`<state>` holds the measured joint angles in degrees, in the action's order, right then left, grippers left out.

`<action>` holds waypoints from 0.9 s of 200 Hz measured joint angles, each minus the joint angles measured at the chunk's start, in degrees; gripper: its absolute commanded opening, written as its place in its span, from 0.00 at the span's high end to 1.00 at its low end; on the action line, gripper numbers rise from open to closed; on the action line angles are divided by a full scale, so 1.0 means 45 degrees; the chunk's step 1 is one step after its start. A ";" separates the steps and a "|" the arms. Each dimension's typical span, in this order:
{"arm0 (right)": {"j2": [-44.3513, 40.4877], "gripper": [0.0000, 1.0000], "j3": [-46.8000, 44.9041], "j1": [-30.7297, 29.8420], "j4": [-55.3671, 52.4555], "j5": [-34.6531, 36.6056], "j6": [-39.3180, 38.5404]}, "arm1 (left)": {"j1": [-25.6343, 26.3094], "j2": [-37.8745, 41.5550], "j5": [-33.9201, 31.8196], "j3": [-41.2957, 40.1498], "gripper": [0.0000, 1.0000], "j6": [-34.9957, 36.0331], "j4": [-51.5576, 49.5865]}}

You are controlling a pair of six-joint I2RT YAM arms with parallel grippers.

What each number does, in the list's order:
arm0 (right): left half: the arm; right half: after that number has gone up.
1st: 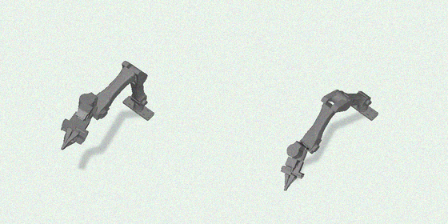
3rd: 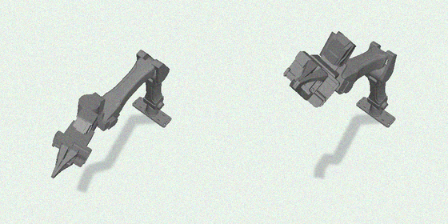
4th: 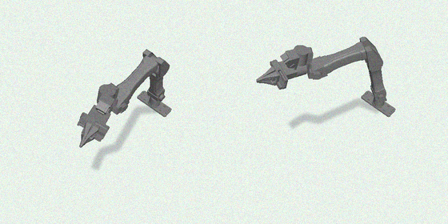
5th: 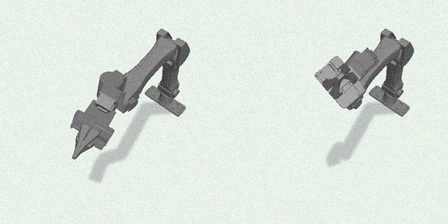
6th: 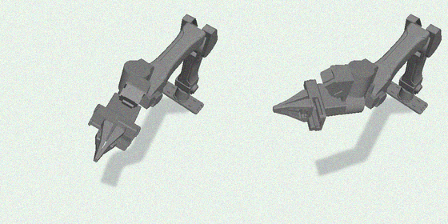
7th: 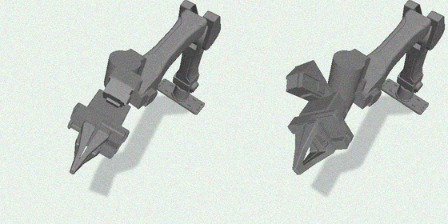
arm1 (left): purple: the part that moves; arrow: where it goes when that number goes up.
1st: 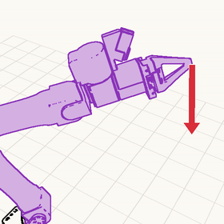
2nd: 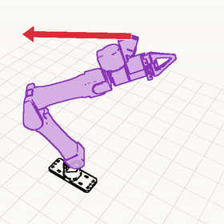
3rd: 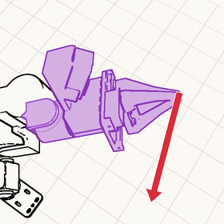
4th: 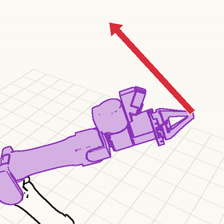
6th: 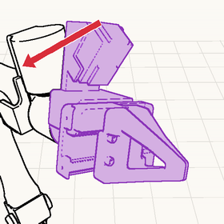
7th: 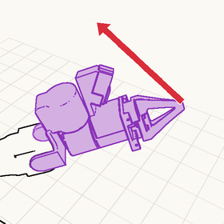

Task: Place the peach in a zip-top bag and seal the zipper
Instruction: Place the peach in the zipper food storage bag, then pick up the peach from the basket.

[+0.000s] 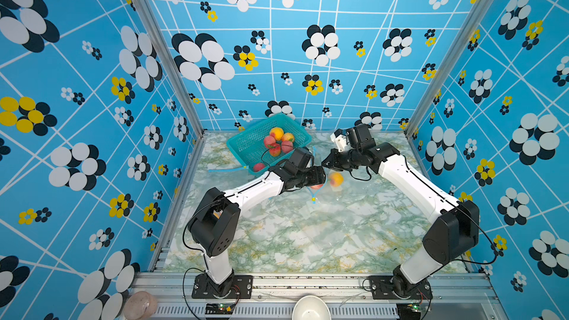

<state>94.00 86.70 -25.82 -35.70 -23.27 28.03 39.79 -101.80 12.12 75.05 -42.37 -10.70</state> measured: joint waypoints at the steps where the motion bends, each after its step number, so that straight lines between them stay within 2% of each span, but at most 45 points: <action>1: 0.0000 1.00 0.0000 0.0000 0.0000 0.0000 0.0005 | 0.0000 0.0000 -0.0010 0.0000 0.23 0.0005 -0.0019; 56: 0.0000 1.00 -0.0024 -0.0010 0.0121 0.0010 0.0073 | 0.0000 0.0627 -0.0321 0.0010 0.22 0.0049 -0.0369; 100: 0.0005 1.00 -0.0185 -0.0005 0.0165 0.0199 0.0068 | -0.0005 0.1321 -0.0311 0.0068 0.27 0.0136 -0.0476; 145: 0.0005 1.00 -0.0189 0.0112 0.0087 0.0767 0.0010 | -0.0165 0.2263 -0.0534 0.0568 0.33 0.1161 -0.1282; 180: 0.0005 1.00 -0.0214 0.0223 0.0087 0.0869 -0.0024 | -0.1093 0.2749 -0.1239 0.1141 0.28 0.2079 -0.1870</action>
<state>94.02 85.73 -24.82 -35.31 -19.35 27.92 34.87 -89.43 6.55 80.18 -33.01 -19.11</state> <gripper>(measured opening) 0.049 0.704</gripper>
